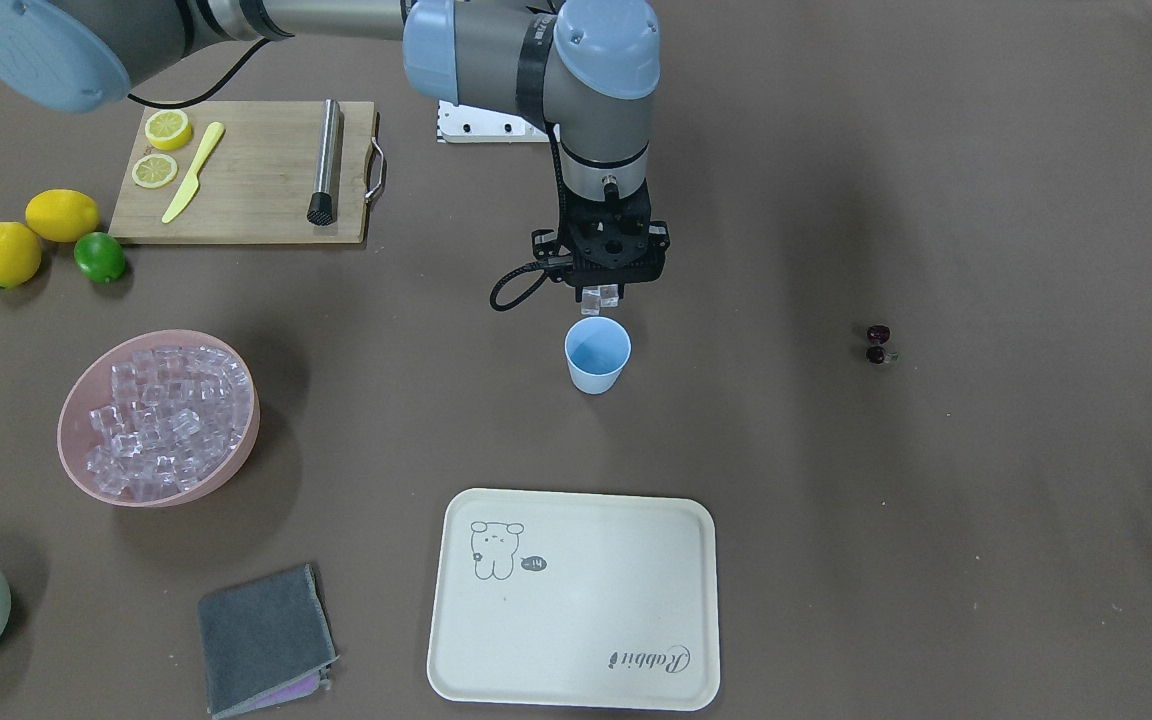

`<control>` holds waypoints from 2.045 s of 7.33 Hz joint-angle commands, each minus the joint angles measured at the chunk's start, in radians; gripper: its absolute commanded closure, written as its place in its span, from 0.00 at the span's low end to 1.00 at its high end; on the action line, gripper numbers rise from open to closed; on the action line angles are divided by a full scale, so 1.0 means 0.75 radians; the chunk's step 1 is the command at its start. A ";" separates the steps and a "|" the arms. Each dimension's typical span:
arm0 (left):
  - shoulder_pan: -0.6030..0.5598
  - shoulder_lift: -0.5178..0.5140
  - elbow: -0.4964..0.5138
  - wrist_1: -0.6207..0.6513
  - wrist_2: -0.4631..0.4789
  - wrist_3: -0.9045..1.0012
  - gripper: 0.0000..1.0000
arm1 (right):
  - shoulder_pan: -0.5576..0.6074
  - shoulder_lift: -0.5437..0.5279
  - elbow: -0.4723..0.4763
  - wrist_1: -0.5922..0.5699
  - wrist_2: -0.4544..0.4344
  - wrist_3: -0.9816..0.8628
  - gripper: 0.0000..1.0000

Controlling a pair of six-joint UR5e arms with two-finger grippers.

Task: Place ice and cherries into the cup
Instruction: 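Carry the ice cube with the right gripper and drop it into the blue cup, then move the right gripper back into the pink bowl and grasp another ice cube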

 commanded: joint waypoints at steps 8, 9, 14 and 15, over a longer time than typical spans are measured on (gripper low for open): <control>0.000 0.016 0.003 -0.002 0.000 0.002 0.02 | 0.011 -0.032 -0.049 0.129 -0.051 0.006 0.07; 0.000 0.016 0.001 -0.002 0.000 0.002 0.02 | 0.049 -0.068 -0.003 0.119 -0.027 -0.019 0.08; 0.000 0.014 -0.002 -0.006 0.000 0.002 0.02 | 0.496 -0.700 0.534 -0.106 0.281 -0.751 0.19; 0.000 0.014 -0.004 -0.006 0.000 0.000 0.02 | 0.607 -0.772 0.501 -0.078 0.381 -0.889 0.23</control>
